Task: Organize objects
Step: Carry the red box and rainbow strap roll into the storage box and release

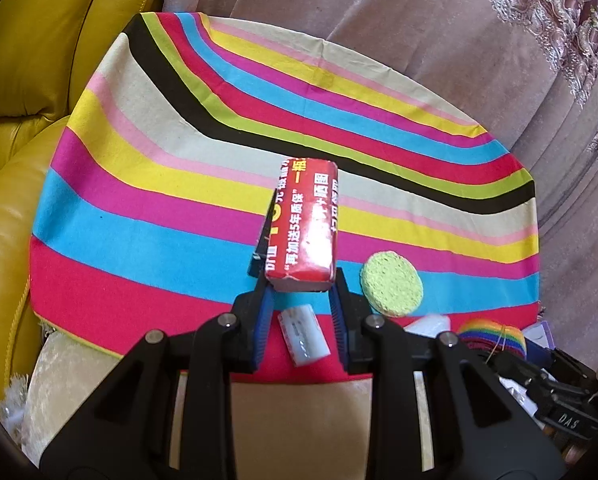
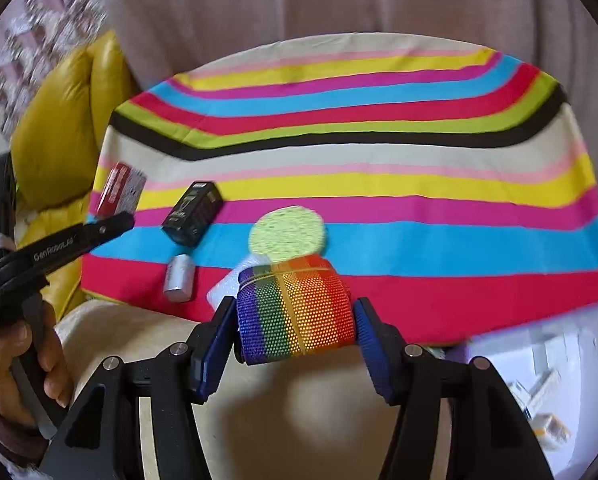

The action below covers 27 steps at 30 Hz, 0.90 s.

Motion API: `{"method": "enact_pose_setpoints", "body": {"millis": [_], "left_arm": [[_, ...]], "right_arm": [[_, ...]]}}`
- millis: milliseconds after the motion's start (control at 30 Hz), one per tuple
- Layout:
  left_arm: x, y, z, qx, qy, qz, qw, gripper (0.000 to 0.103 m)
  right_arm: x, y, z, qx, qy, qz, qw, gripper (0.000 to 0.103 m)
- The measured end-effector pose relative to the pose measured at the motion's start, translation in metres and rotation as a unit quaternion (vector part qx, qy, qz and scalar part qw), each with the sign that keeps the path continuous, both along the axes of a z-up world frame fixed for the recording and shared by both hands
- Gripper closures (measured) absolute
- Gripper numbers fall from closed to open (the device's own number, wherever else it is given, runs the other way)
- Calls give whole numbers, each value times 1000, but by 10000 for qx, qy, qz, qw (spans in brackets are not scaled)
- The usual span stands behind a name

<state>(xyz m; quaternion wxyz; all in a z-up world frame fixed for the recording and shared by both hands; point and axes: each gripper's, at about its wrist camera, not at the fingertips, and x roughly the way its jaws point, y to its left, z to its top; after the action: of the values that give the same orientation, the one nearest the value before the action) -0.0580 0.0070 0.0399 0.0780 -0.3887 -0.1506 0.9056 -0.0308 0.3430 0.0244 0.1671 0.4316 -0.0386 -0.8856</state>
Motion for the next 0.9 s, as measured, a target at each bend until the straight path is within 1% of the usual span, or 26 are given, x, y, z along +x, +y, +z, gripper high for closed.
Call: {"method": "enact_pose_setpoints", "body": {"millis": [200, 400, 500, 667, 900], "left_arm": [[11, 18, 0, 62, -139, -283, 9995, 72], [22, 40, 0, 105, -283, -615, 9977, 72], [26, 55, -3, 152, -445, -836, 9954, 72], [31, 86, -9, 325, -773, -1309, 9878, 72], [39, 126, -15, 471, -1158, -1816, 9754, 72]], "right_arm": [[11, 18, -5, -128, -156, -180, 9996, 44], [26, 22, -9, -93, -294, -197, 9993, 44], [35, 26, -12, -70, -352, -201, 9992, 44], [48, 39, -11, -133, -312, -325, 9989, 44], [68, 61, -9, -28, -176, -594, 9981, 44]]}}
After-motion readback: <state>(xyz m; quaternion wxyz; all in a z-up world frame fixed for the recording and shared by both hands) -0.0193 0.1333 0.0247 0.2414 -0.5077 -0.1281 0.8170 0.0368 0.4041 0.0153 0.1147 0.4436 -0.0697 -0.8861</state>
